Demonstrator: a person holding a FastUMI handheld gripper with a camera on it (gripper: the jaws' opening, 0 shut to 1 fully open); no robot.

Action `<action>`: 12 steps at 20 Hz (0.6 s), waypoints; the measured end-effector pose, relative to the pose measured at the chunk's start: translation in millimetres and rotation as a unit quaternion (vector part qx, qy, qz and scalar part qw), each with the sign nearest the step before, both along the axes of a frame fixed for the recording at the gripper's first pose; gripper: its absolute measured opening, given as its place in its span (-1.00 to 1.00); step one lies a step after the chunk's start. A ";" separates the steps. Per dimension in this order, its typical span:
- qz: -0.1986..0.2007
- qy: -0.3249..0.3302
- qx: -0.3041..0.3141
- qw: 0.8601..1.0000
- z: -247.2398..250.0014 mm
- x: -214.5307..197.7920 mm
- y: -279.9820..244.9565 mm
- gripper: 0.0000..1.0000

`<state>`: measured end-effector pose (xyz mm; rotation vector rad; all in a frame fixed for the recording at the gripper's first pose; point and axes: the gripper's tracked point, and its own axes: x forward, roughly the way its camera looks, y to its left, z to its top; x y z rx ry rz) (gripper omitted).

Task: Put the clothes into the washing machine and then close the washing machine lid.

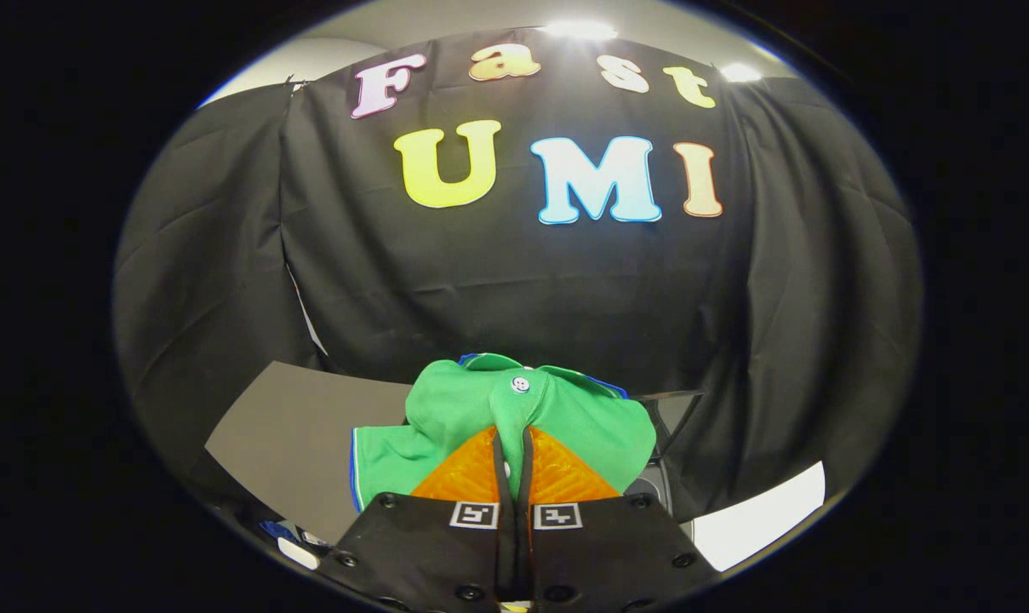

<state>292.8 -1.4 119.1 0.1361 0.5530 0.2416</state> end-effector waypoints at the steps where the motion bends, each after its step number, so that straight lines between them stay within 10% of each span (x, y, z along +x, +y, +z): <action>1: -0.001 0.002 -0.001 1.000 -5.3 0.1 -8.1 -0.97; 12: -0.006 0.043 -0.004 0.999 -67.8 -0.4 -59.9 -0.97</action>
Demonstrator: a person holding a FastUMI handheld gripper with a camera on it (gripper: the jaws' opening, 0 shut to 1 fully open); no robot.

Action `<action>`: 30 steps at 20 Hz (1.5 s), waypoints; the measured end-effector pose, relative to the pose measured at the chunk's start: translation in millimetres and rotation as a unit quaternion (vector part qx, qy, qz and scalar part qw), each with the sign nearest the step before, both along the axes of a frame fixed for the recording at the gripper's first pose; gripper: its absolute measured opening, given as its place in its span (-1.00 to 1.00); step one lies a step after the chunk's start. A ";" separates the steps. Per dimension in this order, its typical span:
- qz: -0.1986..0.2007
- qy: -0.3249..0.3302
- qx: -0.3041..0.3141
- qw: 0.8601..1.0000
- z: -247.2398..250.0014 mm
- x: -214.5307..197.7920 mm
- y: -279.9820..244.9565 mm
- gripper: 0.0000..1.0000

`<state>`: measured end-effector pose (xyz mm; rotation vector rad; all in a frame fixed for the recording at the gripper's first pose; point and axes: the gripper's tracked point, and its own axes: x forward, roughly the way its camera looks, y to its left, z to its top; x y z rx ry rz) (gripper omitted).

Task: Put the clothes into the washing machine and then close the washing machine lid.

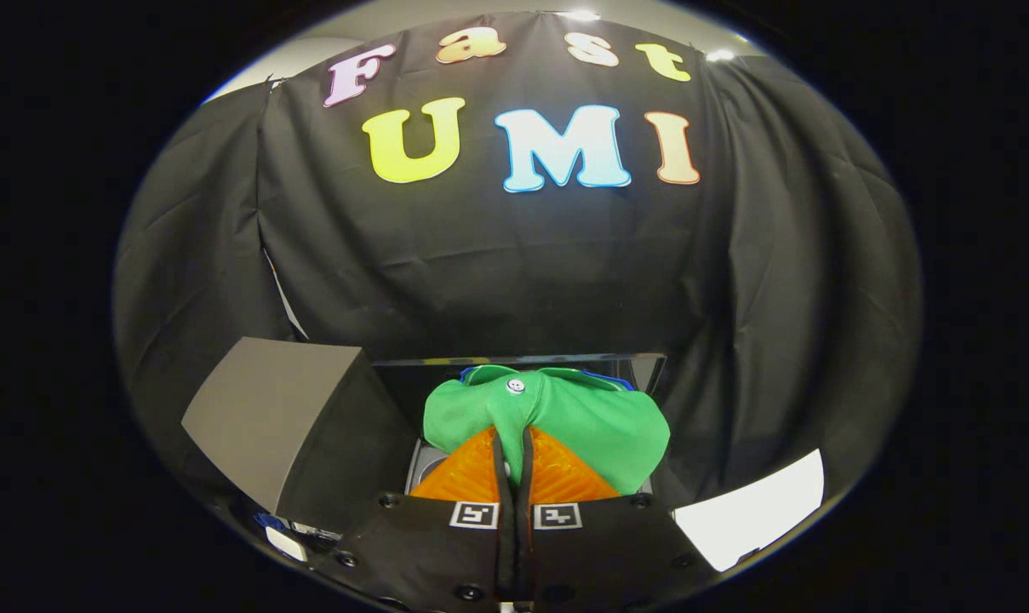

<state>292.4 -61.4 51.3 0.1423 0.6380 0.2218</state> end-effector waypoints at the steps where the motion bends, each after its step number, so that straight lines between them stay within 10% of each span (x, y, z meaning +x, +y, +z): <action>1: 0.002 0.003 0.000 1.000 -6.2 0.3 -0.4 -0.97; 30: 0.047 0.149 -0.043 0.987 -245.0 16.6 45.9 -0.97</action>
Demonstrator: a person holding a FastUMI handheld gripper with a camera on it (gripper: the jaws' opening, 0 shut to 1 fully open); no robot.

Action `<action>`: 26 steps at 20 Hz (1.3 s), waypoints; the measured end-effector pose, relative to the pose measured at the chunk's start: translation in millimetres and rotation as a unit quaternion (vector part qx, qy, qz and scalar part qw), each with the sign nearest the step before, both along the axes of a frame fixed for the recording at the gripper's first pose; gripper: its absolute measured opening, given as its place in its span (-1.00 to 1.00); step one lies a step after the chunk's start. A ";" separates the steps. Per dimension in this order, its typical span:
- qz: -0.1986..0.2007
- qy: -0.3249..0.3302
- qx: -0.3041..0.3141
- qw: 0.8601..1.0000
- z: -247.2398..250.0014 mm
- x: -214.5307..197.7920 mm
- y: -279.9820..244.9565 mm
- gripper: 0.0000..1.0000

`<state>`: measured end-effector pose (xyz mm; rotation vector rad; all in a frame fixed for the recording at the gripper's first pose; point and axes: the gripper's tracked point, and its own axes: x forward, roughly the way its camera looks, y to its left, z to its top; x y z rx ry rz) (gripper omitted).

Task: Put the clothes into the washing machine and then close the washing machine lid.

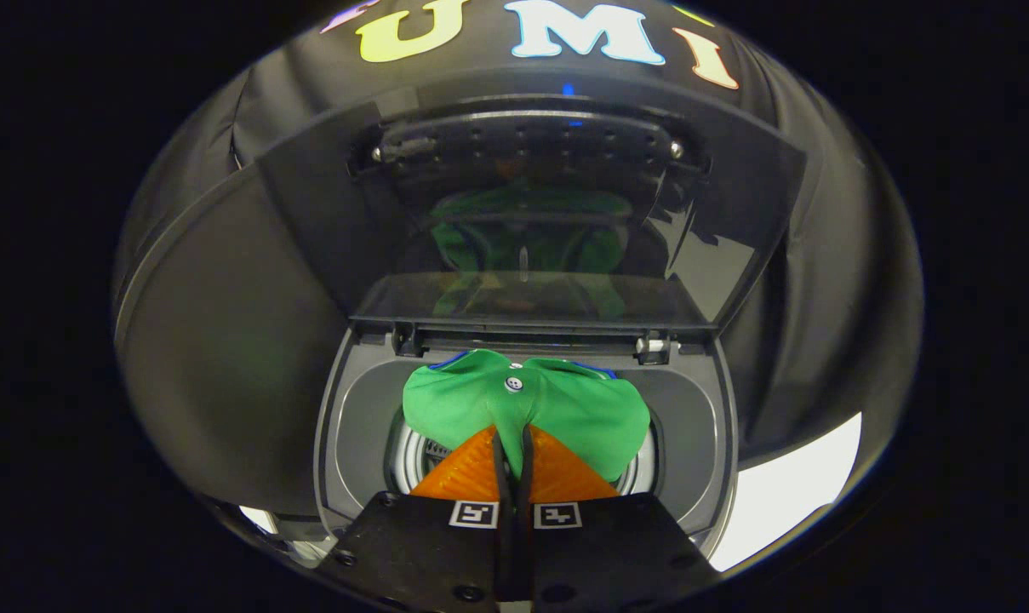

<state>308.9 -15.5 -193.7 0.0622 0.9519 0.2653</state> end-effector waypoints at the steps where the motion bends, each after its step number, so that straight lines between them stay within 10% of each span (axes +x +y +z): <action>1: -0.003 0.002 -0.005 1.000 -6.0 1.5 -1.1 -0.97; 17: -0.018 0.035 -0.016 0.999 -42.1 8.4 1.7 -0.96; 22: -0.013 0.034 -0.003 0.999 -35.3 5.1 9.5 0.91; 26: -0.012 0.026 0.002 1.000 -25.3 0.5 11.0 0.91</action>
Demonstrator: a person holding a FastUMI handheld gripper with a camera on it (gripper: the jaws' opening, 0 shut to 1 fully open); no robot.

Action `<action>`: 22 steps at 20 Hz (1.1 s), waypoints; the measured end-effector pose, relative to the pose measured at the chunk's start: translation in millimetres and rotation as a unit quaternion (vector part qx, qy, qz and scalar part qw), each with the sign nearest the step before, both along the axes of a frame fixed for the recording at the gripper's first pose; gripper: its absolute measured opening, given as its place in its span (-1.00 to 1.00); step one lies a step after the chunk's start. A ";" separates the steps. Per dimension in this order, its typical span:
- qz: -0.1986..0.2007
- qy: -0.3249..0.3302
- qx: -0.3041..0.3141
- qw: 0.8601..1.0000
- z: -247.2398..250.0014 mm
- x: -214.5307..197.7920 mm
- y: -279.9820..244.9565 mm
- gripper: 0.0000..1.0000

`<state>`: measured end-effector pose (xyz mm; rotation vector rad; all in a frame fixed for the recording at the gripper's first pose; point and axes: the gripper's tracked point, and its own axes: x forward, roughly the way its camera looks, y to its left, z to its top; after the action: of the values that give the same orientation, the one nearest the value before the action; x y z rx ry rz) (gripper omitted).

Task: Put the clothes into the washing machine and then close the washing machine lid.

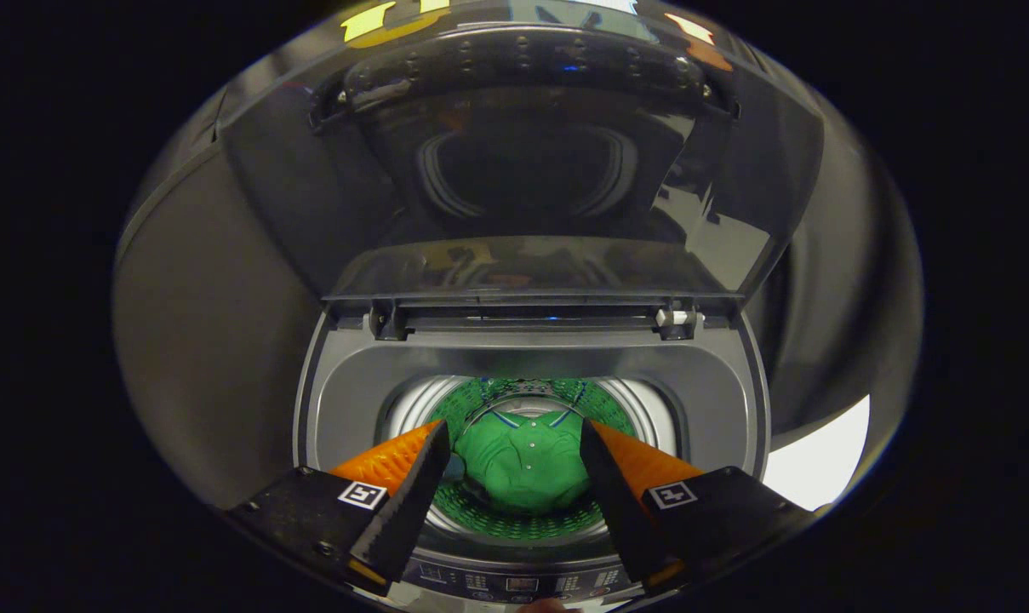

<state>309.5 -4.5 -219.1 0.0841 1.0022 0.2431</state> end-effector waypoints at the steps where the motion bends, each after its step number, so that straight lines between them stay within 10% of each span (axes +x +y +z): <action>1: 0.001 -0.003 0.001 1.000 4.2 -1.2 0.4 0.91; 22: -0.015 -0.146 0.024 0.989 200.6 3.7 -36.5 0.91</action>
<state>313.1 -40.9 -18.4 0.1037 0.7025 0.2442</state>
